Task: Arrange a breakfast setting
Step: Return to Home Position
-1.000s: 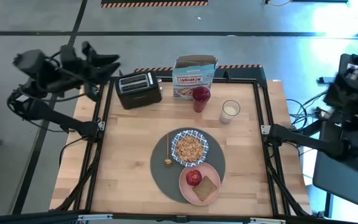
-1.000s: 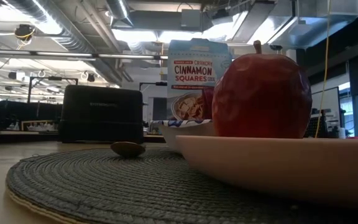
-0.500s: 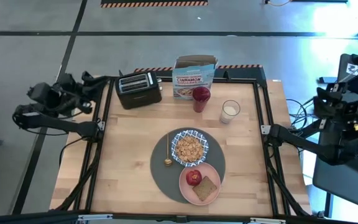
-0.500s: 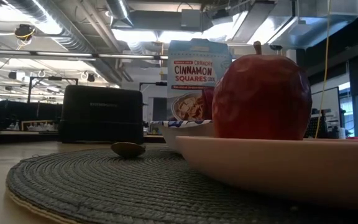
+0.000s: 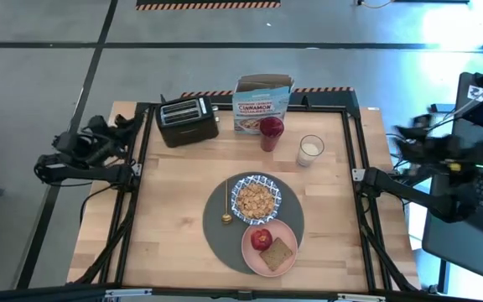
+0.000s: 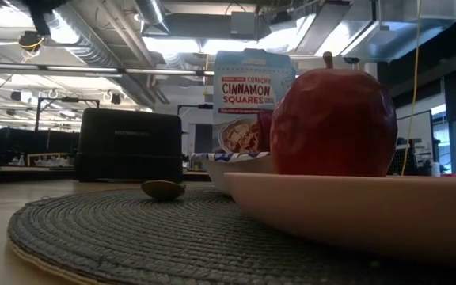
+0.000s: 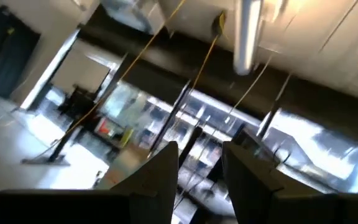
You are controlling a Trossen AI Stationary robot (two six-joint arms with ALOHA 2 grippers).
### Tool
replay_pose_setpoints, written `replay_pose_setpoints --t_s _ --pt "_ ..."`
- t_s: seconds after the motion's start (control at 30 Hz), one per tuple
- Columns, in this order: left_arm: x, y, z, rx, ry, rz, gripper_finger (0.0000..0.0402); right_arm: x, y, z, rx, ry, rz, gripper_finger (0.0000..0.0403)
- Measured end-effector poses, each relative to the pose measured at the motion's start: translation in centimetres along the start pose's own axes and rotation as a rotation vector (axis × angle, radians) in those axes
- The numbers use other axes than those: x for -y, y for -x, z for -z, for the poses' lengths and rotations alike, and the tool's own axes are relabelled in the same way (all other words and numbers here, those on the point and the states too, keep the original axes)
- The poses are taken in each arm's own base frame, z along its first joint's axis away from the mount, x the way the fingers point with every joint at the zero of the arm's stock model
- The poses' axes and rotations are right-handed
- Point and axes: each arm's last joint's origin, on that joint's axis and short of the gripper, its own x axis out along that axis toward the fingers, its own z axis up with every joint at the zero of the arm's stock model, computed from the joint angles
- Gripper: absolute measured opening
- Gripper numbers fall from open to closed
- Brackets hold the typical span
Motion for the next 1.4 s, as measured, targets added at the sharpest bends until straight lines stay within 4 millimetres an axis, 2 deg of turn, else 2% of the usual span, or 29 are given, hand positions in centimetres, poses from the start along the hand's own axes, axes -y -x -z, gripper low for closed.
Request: replay_pose_setpoints --t_s 0.07,0.2,0.33,0.47,0.63,0.77,0.87,1.03,1.3,1.4 --pt "-0.3 -0.1 1.0 -0.04 -0.026 -0.035 0.0117 -0.1 -1.2 1.9 -0.016 -0.028 -0.029 0.0094" --pt "-0.7 -0.2 2.2 -0.06 0.003 -0.05 0.0117 -0.3 -3.2 5.2 0.074 -0.083 -0.065 0.0094" --pt "-1.2 -0.2 4.2 -0.112 0.064 -0.043 0.0117 -0.6 -4.5 9.7 0.087 -0.155 -0.071 0.0094" --pt "-1.8 -0.2 6.5 -0.168 0.122 -0.048 0.0117 -0.9 -4.9 14.1 0.1 -0.264 -0.077 0.0094" --pt "-2.7 0.0 8.9 -0.123 0.179 -0.031 0.0117 -1.3 -4.3 18.9 0.15 -0.384 -0.048 0.0094" --pt "-3.6 0.3 11.0 -0.147 0.238 -0.04 0.0117 -1.4 -4.4 19.7 0.07 -0.376 -0.039 0.0094" --pt "-3.9 0.6 12.1 -0.176 0.293 -0.038 0.0117 -1.4 -4.4 19.6 0.076 -0.419 -0.057 0.0094" --pt "-3.9 0.7 12.3 -0.193 0.304 -0.041 0.0117 -1.5 -4.4 19.6 0.066 -0.478 -0.083 0.0094" --pt "-3.6 1.0 12.7 -0.262 0.348 -0.006 0.0117 -3.2 -4.4 22.0 -0.212 -0.556 -0.177 0.0094" --pt "-3.7 1.1 13.1 -0.305 0.306 -0.012 0.0117 -4.1 -4.5 22.7 -0.298 -0.529 -0.171 0.0094"
